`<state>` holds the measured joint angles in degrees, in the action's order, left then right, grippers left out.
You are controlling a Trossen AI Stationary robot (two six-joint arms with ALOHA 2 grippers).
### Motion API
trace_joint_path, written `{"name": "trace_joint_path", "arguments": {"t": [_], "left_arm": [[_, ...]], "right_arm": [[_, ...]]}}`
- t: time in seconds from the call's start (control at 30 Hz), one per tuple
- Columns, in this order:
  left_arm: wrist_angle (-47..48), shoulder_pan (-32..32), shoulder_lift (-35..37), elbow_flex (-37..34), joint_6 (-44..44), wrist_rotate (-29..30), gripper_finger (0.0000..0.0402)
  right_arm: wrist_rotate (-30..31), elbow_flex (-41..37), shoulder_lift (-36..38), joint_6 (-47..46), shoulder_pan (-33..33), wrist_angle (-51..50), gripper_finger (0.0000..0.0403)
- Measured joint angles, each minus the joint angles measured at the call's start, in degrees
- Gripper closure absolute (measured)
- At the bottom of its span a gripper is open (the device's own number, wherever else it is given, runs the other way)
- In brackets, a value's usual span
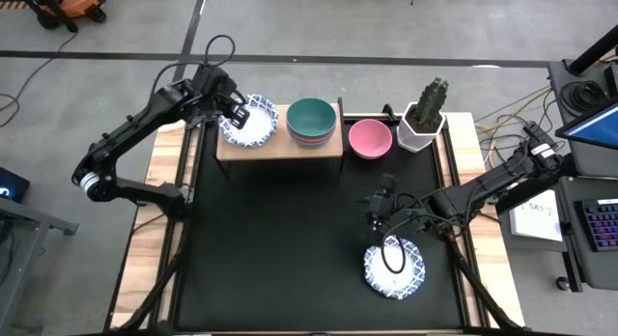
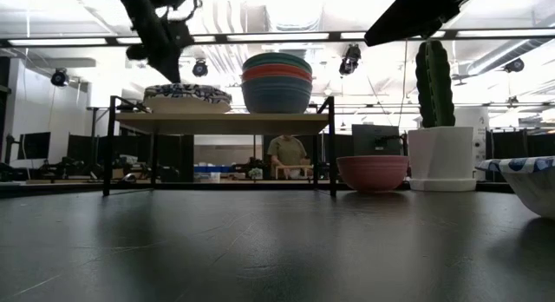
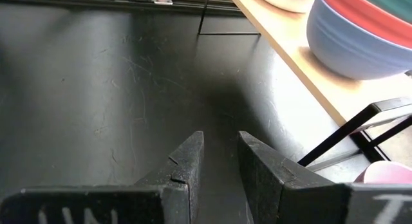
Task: Place and stack bowls onto a shelf
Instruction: Stack the pink bowl on top of the green bowl on the shelf
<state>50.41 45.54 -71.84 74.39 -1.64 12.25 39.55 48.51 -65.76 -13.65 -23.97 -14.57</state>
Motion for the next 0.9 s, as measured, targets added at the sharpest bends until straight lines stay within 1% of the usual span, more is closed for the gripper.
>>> {"name": "trace_joint_path", "arguments": {"t": [0.13, 0.2, 0.27, 0.37, 0.47, 0.57, 0.6, 0.73, 0.83, 0.9], "left_arm": [[-0.07, -5.79, 4.48, -0.12, -2.71, -0.01, 0.04], [-0.74, -9.99, 7.18, -0.95, -3.89, 0.02, 0.04], [-3.47, -15.04, 10.01, -3.07, -5.07, 0.0, 0.04], [-10.29, -23.73, 14.84, -8.97, -6.46, 0.09, 0.04], [-19.13, -32.56, 19.4, -16.04, -7.06, 0.25, 0.04], [-28.19, -40.17, 22.98, -22.93, -7.13, 0.5, 0.04], [-30.98, -42.18, 23.97, -24.86, -7.08, 0.52, 0.04], [-38.93, -47.24, 27.17, -30.36, -6.15, 0.7, 0.04], [-40.78, -48.05, 28.38, -32.26, -5.07, 0.73, 0.04], [-41.71, -48.01, 28.78, -32.96, -4.31, 0.91, 0.04]], "right_arm": [[0.14, 0.0, 0.0, -1.38, 0.01, -0.02, 0.0319], [0.15, 0.0, 0.02, -2.41, 0.01, -0.05, 0.0319], [0.17, 0.0, 0.02, -3.4, 0.01, -0.07, 0.0319], [0.22, 0.0, 0.02, -4.9, 0.01, -0.09, 0.0319], [1.21, 0.0, 0.07, -6.94, 0.31, -0.09, 0.0319], [0.98, 0.06, 0.07, -8.77, 2.05, -0.73, 0.0319], [0.89, 0.41, 0.07, -9.49, 3.07, -2.3, 0.0319], [-2.42, 3.77, 0.07, -12.74, 8.85, -12.37, 0.0319], [-6.25, 5.81, 0.07, -12.02, 13.87, -19.51, 0.0319], [-8.93, 6.65, 0.09, -9.92, 17.32, -22.94, 0.0319]]}}
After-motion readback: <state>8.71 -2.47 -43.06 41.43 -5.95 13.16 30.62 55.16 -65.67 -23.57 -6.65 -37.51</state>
